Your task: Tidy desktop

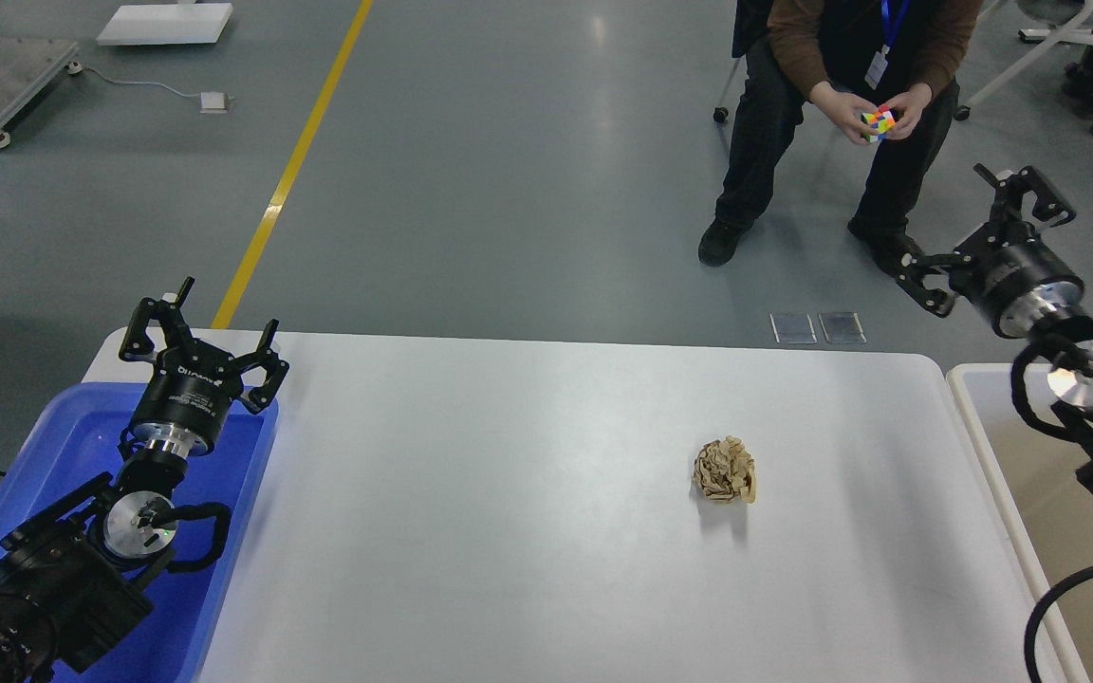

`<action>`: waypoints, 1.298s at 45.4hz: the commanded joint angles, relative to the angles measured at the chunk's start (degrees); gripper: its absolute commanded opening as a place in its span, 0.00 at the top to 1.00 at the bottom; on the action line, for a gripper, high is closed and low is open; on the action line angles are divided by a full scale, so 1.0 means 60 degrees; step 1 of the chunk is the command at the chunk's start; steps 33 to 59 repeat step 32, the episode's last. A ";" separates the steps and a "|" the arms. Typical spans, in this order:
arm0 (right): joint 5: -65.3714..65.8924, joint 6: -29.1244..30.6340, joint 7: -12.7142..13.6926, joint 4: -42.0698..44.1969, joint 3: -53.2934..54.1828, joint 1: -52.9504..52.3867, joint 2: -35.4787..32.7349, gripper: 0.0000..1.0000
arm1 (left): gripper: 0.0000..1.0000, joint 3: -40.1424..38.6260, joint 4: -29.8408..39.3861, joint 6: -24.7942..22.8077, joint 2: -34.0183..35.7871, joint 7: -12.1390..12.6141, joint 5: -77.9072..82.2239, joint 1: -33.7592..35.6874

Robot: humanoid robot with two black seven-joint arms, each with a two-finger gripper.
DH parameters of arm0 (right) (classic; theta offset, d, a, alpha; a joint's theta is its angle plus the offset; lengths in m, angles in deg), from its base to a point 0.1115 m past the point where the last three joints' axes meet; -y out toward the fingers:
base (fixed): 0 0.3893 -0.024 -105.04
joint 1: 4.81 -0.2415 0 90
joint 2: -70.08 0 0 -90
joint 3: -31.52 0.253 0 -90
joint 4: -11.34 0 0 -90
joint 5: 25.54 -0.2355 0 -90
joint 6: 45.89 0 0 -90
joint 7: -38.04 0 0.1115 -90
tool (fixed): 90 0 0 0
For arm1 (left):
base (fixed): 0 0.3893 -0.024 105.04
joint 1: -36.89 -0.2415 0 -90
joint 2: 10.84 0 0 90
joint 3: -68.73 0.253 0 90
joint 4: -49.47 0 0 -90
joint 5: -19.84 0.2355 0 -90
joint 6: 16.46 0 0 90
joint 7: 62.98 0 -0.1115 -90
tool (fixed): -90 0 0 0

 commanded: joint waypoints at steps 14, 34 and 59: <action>-0.0444 0.0268 -0.0018 -0.0374 0.0633 0.0486 0.3419 0.00 | 0.00 0.0000 0.0001 0.0000 -0.0001 0.0000 -0.0001 0.0000; -0.0459 0.0811 -0.0018 -0.0359 0.0545 0.1307 0.3947 0.00 | 0.00 0.0000 0.0001 0.0000 -0.0001 0.0000 -0.0015 0.0000; -0.0459 0.0811 -0.0018 -0.0359 0.0545 0.1307 0.3947 0.00 | 0.00 0.0000 0.0001 0.0000 -0.0001 0.0000 -0.0015 0.0000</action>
